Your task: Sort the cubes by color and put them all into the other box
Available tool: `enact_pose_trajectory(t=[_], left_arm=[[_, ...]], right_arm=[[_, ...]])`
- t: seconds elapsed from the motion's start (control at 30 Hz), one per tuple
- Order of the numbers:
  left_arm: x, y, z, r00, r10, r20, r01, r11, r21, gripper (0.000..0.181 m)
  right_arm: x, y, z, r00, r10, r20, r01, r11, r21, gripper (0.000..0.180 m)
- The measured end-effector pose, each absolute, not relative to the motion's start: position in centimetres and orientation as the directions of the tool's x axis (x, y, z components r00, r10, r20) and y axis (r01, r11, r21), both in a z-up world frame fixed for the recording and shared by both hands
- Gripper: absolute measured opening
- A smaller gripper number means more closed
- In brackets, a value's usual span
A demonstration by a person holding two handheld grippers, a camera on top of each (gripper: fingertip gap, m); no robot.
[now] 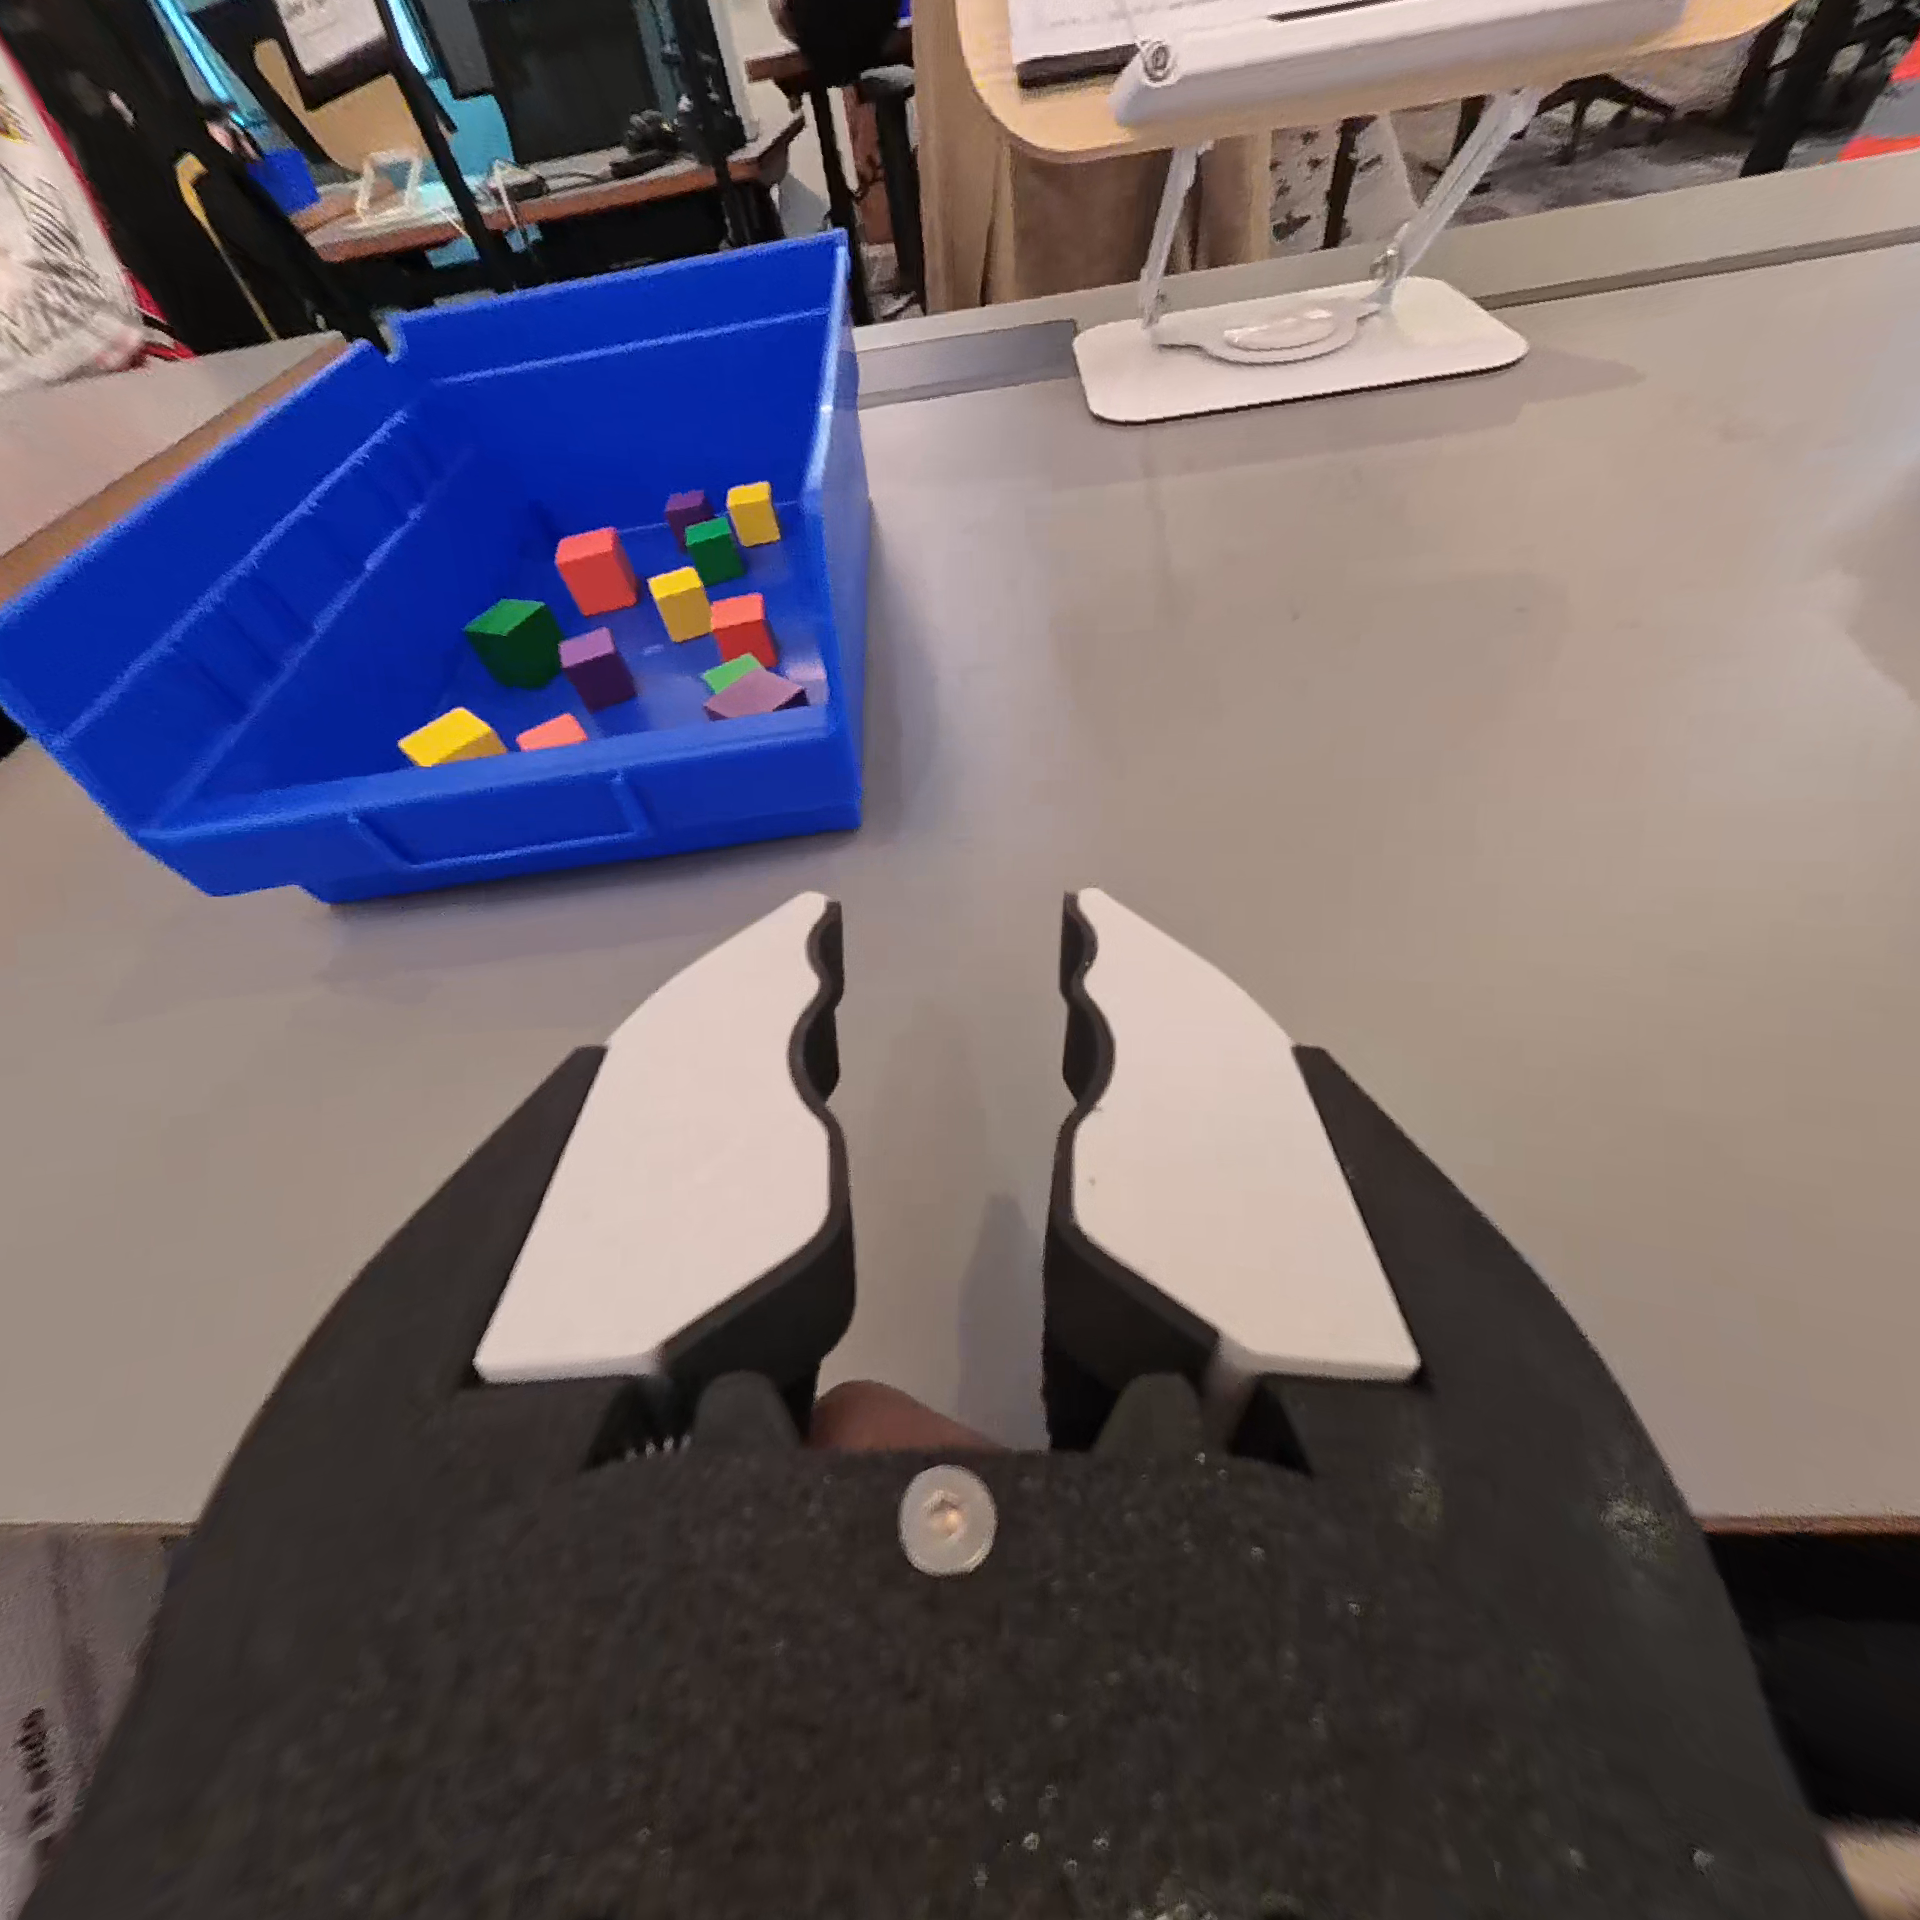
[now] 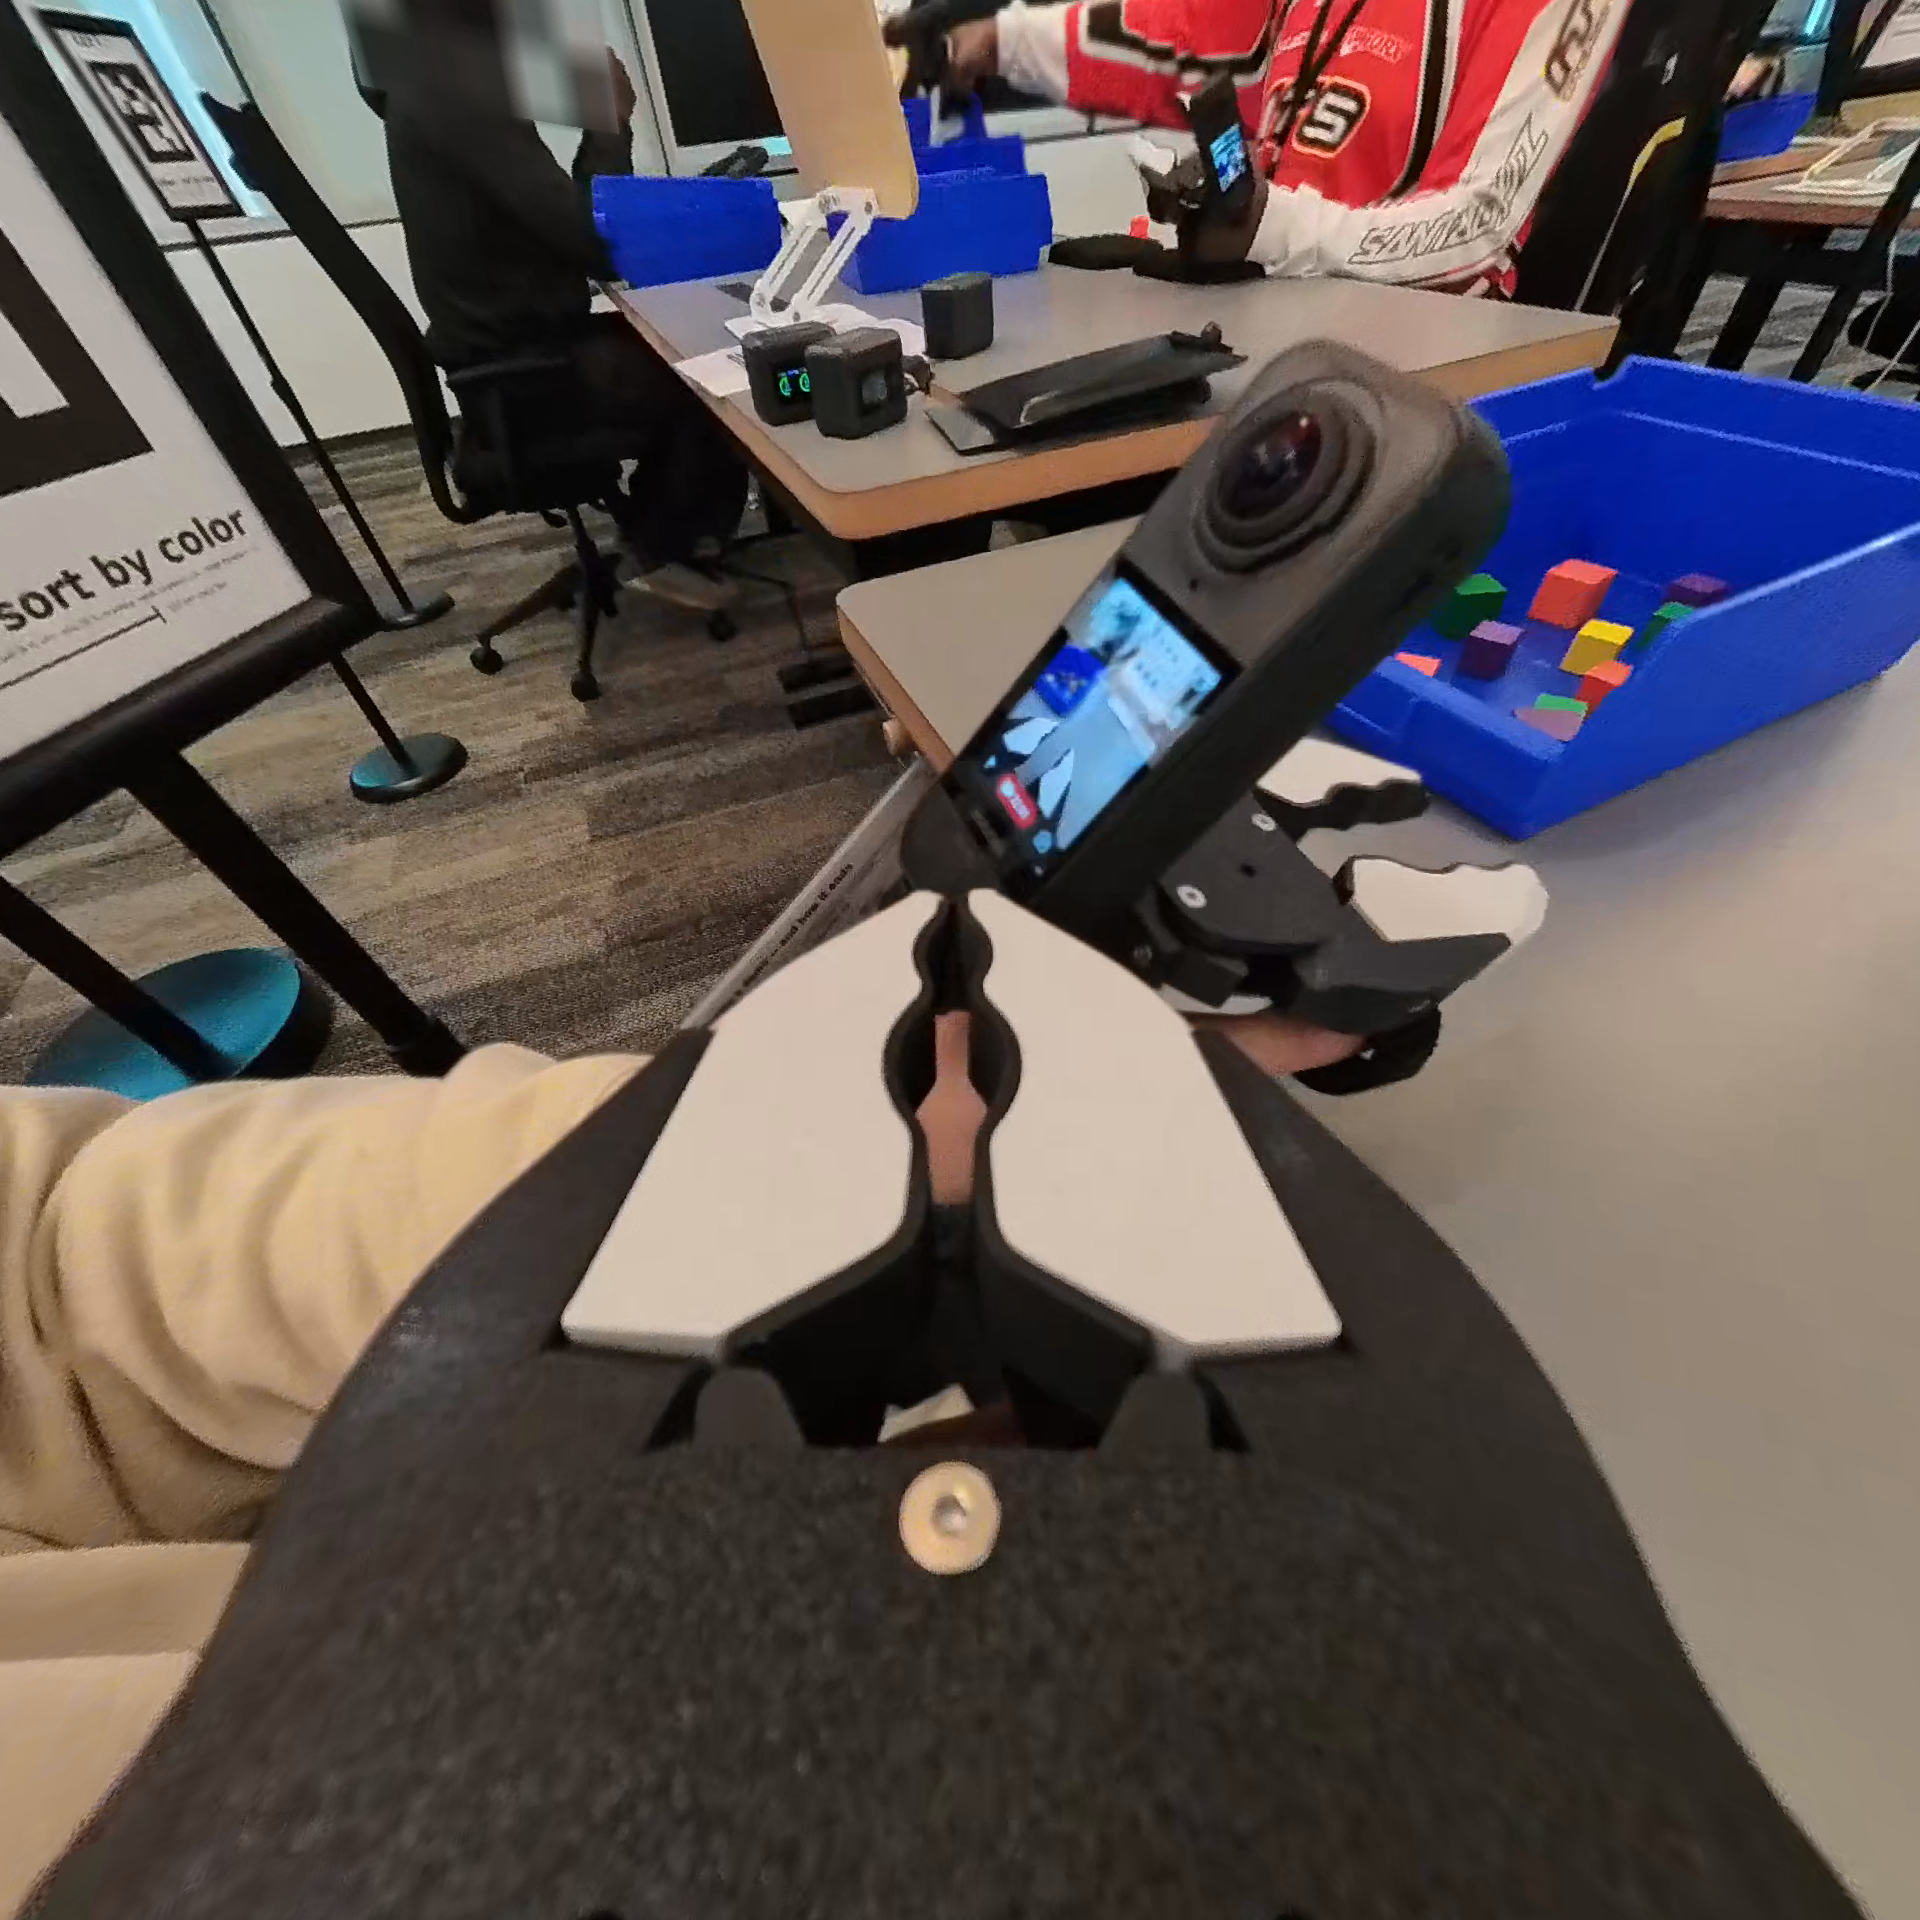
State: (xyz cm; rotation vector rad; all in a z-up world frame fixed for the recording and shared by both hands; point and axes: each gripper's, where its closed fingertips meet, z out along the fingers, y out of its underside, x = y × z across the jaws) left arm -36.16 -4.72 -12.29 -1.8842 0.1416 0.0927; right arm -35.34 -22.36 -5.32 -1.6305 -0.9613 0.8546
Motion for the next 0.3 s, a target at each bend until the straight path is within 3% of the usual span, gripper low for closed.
enact_pose_trajectory(t=[0.3], left_arm=[[-36.33, -4.65, -11.69, 0.971, -0.008, -0.240, -0.232, -0.277, -0.932, 0.040]], right_arm=[[-35.53, -22.15, -5.59, 0.435, 0.899, -0.055, 0.196, -0.154, -0.969, 0.000]])
